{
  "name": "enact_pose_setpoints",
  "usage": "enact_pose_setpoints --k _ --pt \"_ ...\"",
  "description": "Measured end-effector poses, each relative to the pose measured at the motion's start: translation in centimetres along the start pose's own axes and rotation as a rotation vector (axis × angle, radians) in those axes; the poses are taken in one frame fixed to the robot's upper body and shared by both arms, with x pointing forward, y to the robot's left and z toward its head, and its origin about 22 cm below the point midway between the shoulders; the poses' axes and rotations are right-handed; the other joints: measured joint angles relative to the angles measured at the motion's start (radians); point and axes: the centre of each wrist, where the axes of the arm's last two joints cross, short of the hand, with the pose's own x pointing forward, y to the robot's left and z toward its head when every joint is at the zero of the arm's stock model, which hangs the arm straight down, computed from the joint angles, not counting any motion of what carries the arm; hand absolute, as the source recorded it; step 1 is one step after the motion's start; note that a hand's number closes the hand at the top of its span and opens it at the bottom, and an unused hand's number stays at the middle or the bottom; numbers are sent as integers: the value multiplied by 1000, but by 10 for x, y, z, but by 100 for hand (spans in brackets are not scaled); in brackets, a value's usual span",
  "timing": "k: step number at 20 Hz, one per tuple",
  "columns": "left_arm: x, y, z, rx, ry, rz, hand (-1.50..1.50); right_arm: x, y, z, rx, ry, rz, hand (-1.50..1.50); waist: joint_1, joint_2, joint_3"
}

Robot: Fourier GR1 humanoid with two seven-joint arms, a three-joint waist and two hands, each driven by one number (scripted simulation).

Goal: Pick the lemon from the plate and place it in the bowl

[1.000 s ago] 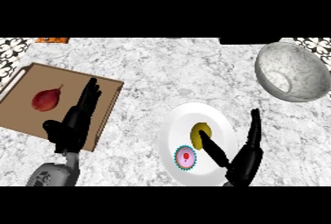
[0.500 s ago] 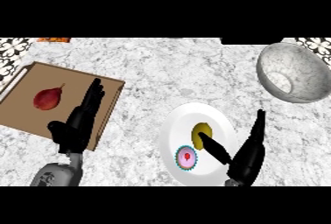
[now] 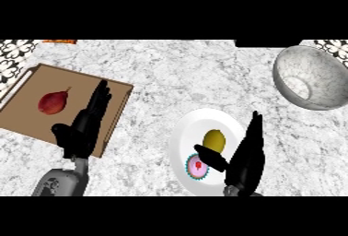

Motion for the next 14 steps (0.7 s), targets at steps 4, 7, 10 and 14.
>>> enact_pose_setpoints --k 4,7,10,14 --pt "1 -4 -1 1 -6 -5 0 7 -2 10 23 -16 7 -150 0 0 1" --pt "-2 -1 -2 -2 -3 -3 0 5 -2 16 28 -28 2 -150 -1 1 2" --pt "-5 -1 4 0 -3 -5 0 6 -1 21 27 -52 -20 -150 2 1 2" --pt "-8 0 3 6 -6 -3 0 5 -7 30 25 -79 -70 -150 -2 0 2"
